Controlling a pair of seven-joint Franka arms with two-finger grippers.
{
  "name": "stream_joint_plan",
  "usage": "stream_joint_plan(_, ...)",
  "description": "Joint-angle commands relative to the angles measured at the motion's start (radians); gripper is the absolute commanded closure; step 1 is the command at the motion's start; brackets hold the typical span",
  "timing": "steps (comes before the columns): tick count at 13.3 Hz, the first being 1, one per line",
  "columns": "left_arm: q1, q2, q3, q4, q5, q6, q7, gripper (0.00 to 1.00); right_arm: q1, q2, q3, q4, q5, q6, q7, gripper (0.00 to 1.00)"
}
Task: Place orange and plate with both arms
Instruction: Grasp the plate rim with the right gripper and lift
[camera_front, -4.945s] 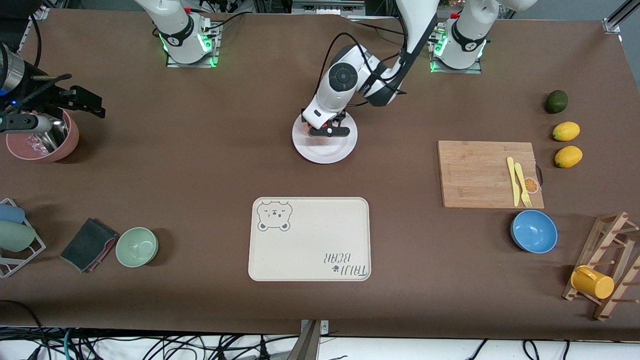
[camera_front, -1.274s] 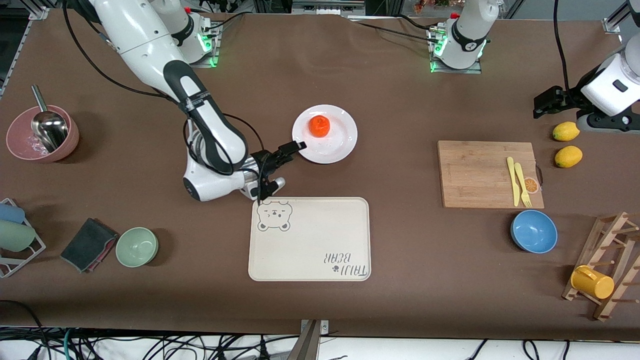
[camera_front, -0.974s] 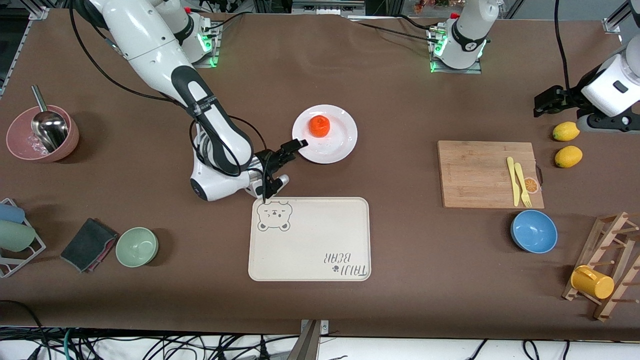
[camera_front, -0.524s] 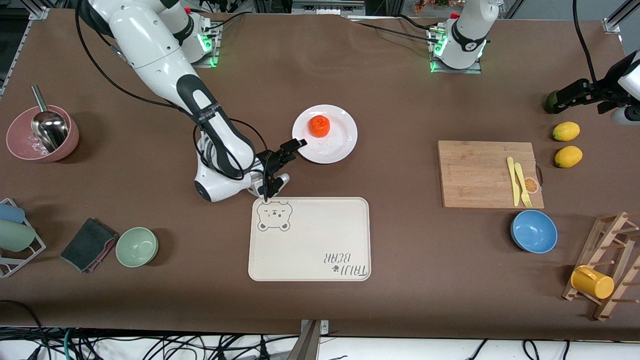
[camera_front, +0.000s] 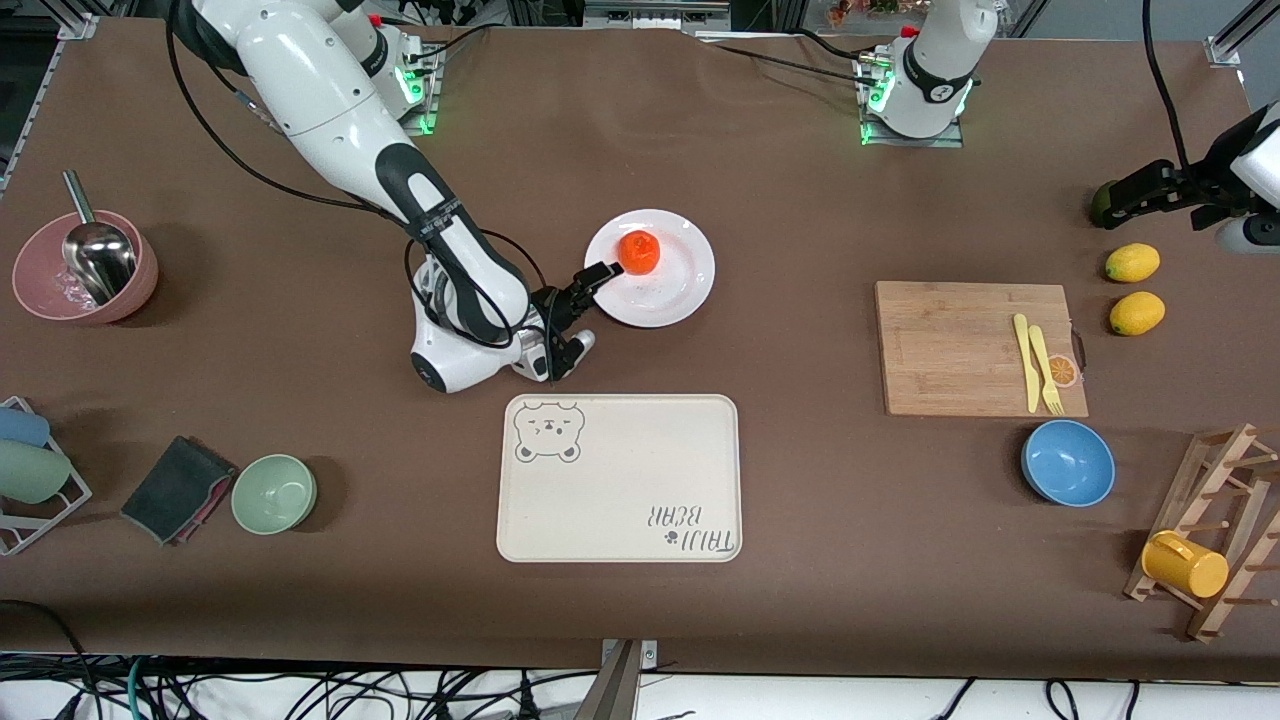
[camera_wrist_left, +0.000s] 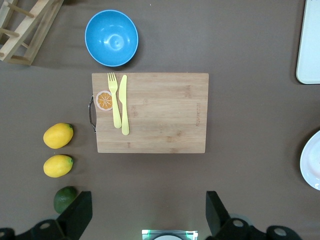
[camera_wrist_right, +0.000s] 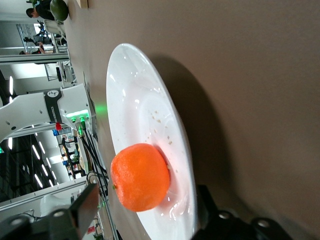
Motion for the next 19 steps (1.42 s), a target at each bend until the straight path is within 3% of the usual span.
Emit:
stream_joint_plan(1, 0.009, 0.015, -0.004, 0.018, -0.04, 0.041, 0.023, 0.0, -0.008, 0.013, -0.002, -0.018, 0.02, -0.005, -0.056, 0.27)
stream_joint_plan(2, 0.009, 0.015, -0.004, 0.018, -0.04, 0.05, 0.022, 0.0, -0.008, 0.017, -0.002, -0.018, 0.02, -0.005, -0.056, 0.3)
stream_joint_plan(5, 0.01, 0.015, -0.004, 0.017, -0.042, 0.052, 0.022, 0.0, -0.007, 0.033, -0.002, -0.018, 0.02, 0.0, -0.056, 0.55)
stream_joint_plan(11, 0.01, 0.015, -0.004, 0.017, -0.043, 0.05, 0.02, 0.0, -0.007, 0.045, -0.002, -0.013, 0.021, 0.002, -0.056, 0.89)
stream_joint_plan(19, 0.012, 0.015, -0.002, 0.017, -0.043, 0.049, 0.019, 0.0, -0.017, 0.045, -0.003, -0.01, 0.021, -0.006, -0.045, 0.99)
